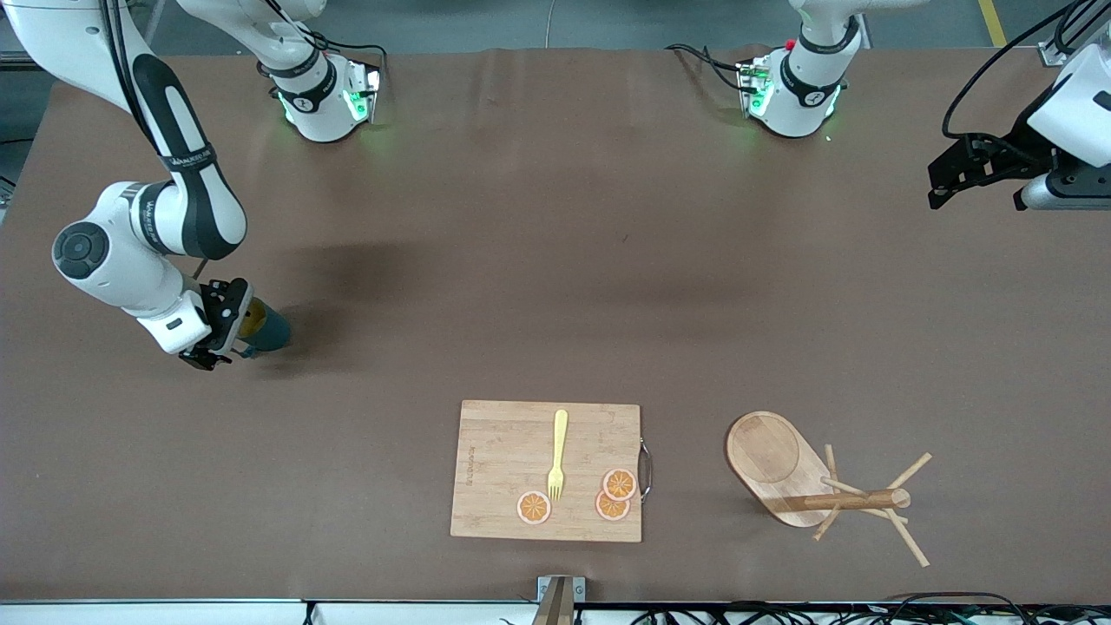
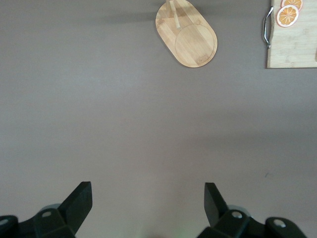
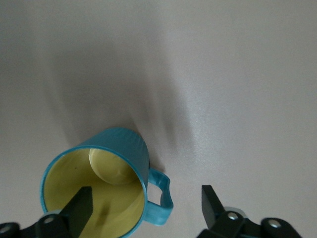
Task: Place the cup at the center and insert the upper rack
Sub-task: 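Lower the right gripper and grasp the teal mug by its rim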
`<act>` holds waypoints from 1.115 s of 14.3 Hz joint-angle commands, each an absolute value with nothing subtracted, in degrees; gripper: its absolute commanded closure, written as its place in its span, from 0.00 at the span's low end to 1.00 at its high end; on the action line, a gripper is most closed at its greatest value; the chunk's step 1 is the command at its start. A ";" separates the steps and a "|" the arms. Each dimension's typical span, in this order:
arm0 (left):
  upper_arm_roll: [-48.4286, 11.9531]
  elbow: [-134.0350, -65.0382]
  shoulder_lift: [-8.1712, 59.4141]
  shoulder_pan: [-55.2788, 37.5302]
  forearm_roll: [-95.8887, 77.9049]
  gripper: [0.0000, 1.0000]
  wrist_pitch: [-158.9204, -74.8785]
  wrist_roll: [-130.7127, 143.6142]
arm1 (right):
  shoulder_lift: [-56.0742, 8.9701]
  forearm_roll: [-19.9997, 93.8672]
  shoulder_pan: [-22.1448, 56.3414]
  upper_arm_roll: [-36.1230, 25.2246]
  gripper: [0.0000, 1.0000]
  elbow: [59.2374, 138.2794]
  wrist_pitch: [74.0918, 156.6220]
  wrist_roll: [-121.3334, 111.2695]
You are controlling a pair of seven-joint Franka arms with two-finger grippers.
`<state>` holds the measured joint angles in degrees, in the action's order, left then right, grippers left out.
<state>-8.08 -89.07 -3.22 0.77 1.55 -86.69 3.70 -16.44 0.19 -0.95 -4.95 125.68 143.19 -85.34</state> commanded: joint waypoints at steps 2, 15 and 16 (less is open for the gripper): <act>-8.35 -88.68 -3.25 0.97 2.11 0.00 -86.66 2.90 | -16.87 1.06 -1.49 -4.75 0.06 129.80 149.83 -87.01; -8.35 -89.21 -3.34 0.97 2.11 0.00 -86.31 2.90 | -16.26 7.99 -2.20 -4.75 1.00 124.38 137.85 -86.05; -8.35 -89.12 -3.34 0.97 2.20 0.00 -86.31 2.81 | -15.91 8.52 -2.20 -4.75 1.00 123.41 135.72 -84.48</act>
